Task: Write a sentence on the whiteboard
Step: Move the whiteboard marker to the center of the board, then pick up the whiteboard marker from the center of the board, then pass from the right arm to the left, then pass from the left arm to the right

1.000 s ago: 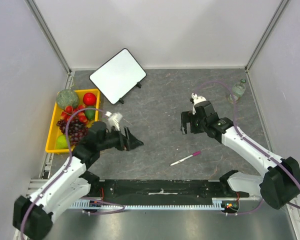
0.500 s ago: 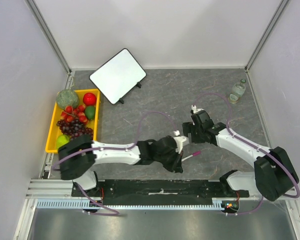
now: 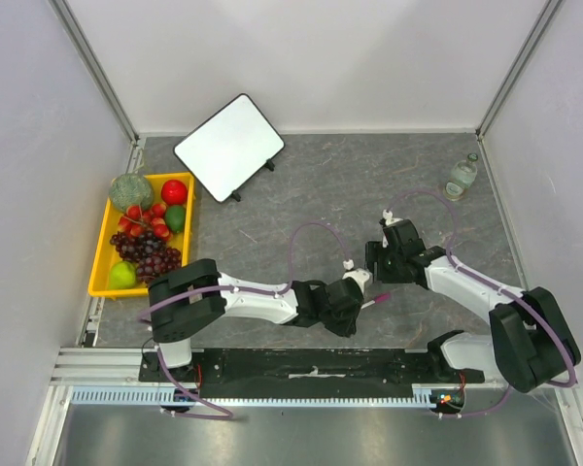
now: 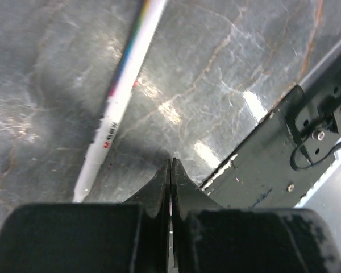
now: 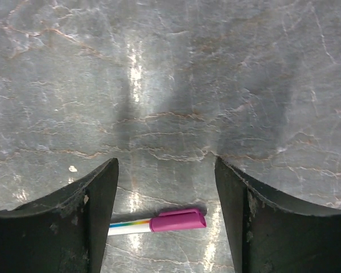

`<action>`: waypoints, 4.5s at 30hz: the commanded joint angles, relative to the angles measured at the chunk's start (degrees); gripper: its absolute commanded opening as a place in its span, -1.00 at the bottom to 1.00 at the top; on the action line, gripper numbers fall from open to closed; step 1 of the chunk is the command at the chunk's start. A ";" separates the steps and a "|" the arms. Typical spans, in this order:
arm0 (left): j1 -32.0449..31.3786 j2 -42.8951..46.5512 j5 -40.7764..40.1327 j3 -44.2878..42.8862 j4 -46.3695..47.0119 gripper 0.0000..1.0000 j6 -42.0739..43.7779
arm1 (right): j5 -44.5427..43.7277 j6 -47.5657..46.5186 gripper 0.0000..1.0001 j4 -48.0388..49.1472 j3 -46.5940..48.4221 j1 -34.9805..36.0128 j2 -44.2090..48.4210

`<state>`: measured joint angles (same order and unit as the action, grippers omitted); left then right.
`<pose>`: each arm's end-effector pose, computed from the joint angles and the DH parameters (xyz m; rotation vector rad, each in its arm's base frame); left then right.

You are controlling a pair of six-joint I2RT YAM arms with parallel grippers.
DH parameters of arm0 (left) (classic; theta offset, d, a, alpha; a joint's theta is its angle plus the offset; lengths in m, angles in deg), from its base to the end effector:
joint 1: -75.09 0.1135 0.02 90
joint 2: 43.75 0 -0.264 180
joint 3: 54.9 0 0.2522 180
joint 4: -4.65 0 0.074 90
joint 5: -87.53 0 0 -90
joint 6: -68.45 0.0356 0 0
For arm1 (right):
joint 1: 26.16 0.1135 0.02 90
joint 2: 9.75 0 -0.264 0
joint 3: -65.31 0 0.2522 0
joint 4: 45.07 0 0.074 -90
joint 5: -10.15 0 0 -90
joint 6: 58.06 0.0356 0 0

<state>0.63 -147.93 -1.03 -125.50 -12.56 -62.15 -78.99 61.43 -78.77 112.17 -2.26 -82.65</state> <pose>0.0967 -0.3510 0.1451 0.7908 2.5567 -0.8222 0.2048 0.0913 0.1605 0.1241 2.6530 0.3404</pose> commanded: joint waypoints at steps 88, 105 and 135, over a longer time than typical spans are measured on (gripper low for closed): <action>25.32 49.26 8.75 14.57 -2.64 0.64 3.77 | -2.55 22.61 -1.00 22.55 7.87 19.96 11.98; 23.04 35.10 14.83 11.40 10.55 0.19 1.67 | -1.83 28.07 -1.00 27.94 2.76 19.87 20.70; 23.13 49.87 15.00 3.75 -18.88 -0.96 12.56 | 42.63 12.59 0.96 28.89 15.95 6.51 14.72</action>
<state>23.74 -98.66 10.57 -119.51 -30.30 -52.46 -46.75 73.24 -55.80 127.19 4.34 -67.66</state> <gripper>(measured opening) 0.100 0.980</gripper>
